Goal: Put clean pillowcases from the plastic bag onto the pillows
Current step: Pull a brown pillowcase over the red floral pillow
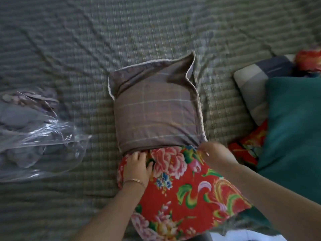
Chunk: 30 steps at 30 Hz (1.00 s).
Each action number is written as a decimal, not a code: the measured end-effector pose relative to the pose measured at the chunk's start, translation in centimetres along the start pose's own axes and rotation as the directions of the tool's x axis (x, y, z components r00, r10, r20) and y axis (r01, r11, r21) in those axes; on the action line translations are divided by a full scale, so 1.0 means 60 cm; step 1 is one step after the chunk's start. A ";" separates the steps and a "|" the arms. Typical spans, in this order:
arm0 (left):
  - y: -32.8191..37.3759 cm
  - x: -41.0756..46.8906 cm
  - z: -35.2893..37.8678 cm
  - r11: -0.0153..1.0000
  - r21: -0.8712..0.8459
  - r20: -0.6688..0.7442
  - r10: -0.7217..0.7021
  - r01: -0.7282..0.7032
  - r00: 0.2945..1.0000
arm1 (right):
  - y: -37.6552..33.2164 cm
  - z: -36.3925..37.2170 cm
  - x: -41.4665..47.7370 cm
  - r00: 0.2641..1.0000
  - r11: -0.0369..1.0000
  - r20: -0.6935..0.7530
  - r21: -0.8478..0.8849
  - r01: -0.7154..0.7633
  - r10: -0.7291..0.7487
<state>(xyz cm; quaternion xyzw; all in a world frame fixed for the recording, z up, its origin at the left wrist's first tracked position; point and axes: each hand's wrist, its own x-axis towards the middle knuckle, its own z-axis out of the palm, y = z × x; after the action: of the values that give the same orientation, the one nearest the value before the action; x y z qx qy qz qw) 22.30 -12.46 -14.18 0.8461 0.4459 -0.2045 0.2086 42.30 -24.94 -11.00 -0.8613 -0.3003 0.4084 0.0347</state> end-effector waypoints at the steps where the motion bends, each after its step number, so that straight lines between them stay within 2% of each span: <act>1: -0.004 0.005 0.008 0.998 -0.050 -0.066 0.022 -0.025 0.998 | -0.007 0.012 0.015 0.998 0.997 0.039 -0.053 0.061 -0.059; 3: -0.005 0.023 0.015 0.993 -0.122 -0.196 -0.034 0.010 0.980 | -0.019 0.039 0.039 0.991 0.989 0.071 -0.085 0.121 -0.115; 5: -0.011 0.040 0.016 0.987 -0.101 -0.143 -0.139 0.126 0.980 | -0.032 0.064 0.052 0.985 0.980 0.052 -0.108 0.170 -0.165; 7: -0.020 0.061 0.018 0.996 -0.014 -0.079 -0.093 0.092 0.993 | -0.035 0.084 0.066 0.980 0.963 0.050 -0.180 0.200 -0.194; 10: -0.021 0.083 0.013 0.998 0.028 -0.032 -0.054 0.055 0.998 | -0.042 0.094 0.080 0.967 0.962 0.222 -0.211 0.171 -0.123; 13: -0.008 0.087 0.012 0.985 0.014 0.020 -0.173 0.173 0.985 | -0.055 0.095 0.075 0.890 0.946 0.441 -0.221 0.236 -0.119; 15: 0.001 0.090 0.011 0.973 0.077 0.033 -0.219 0.216 0.975 | -0.049 0.096 0.065 0.872 0.961 0.472 -0.159 0.225 -0.126; 17: 0.009 0.096 0.004 0.965 0.150 0.022 -0.220 0.214 0.975 | -0.038 0.099 0.057 0.906 0.985 0.417 -0.107 0.133 -0.077; 20: 0.017 0.101 -0.012 0.976 0.184 -0.001 -0.120 0.118 0.993 | -0.039 0.100 0.050 0.985 0.989 0.174 -0.144 0.016 0.009; 21: 0.018 0.097 -0.017 0.984 0.161 -0.026 -0.078 0.081 0.997 | -0.047 0.100 0.049 0.994 0.986 0.107 -0.168 0.011 0.007; 23: 0.014 0.082 -0.024 0.991 0.107 -0.177 0.093 -0.074 0.980 | -0.068 0.100 0.055 0.998 0.976 0.004 -0.211 0.062 -0.062; 25: 0.007 0.065 -0.019 0.964 0.145 -0.343 0.260 -0.222 0.903 | -0.088 0.099 0.066 0.991 0.950 -0.038 -0.292 0.110 -0.126; 26: 0.004 0.058 -0.017 0.955 0.143 -0.406 0.295 -0.258 0.865 | -0.097 0.099 0.072 0.988 0.938 -0.055 -0.326 0.122 -0.147; 28: 0.006 0.045 -0.014 0.945 0.118 -0.433 0.326 -0.306 0.840 | -0.104 0.097 0.080 0.976 0.926 -0.126 -0.358 0.121 -0.177; 30: 0.019 0.035 -0.026 0.931 0.146 -0.396 0.364 -0.333 0.843 | -0.098 0.093 0.077 0.952 0.920 -0.203 -0.365 0.144 -0.229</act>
<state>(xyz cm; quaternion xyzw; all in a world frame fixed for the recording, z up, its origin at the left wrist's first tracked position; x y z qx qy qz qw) 24.57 -10.80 -13.79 0.9438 0.3111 0.0064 0.1117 37.62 -18.64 -16.08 -0.8643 -0.4420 0.2364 -0.0418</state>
